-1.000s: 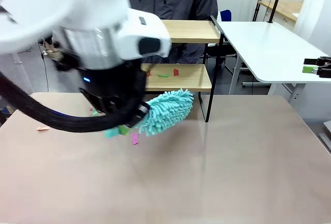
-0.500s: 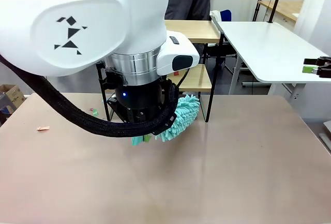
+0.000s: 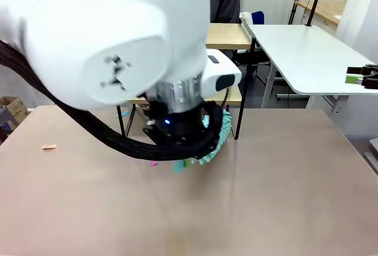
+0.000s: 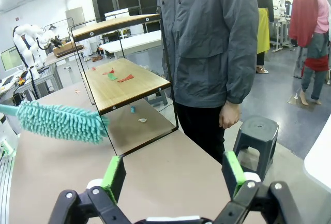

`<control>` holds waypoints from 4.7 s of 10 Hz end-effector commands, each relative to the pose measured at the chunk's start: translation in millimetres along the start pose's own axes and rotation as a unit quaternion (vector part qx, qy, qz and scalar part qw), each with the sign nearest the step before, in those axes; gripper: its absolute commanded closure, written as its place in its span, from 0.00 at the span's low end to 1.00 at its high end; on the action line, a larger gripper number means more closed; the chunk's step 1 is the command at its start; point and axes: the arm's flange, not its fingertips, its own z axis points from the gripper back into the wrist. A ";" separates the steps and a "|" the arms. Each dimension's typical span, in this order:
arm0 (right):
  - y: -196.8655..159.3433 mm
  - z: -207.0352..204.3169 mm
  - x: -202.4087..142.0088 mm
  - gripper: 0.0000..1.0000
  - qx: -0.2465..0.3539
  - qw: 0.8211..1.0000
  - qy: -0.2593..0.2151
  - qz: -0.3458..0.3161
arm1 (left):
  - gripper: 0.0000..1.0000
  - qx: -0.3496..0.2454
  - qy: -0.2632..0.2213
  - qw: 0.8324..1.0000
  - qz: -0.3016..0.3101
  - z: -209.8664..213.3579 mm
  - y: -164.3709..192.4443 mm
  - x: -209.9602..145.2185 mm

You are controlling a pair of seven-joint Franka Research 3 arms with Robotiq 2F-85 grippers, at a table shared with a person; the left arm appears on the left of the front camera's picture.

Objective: Clean the shelf.
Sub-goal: Clean the specific section of the Shelf indicated by the human with the Duster.

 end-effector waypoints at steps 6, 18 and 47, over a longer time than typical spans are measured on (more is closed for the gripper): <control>1.9 -1.0 3.1 0.00 -0.002 1.000 0.000 0.003 | 0.87 -0.008 -0.128 0.983 0.133 -96.4 -49.6 30.0; 1.9 -1.0 3.1 0.00 -0.002 1.000 0.000 0.003 | 0.87 -0.022 -0.077 0.976 0.202 -175.7 -41.7 94.2; 1.9 -1.0 3.1 0.00 -0.002 1.000 0.000 0.003 | 0.87 0.076 -0.058 0.973 0.212 -122.4 173.9 38.8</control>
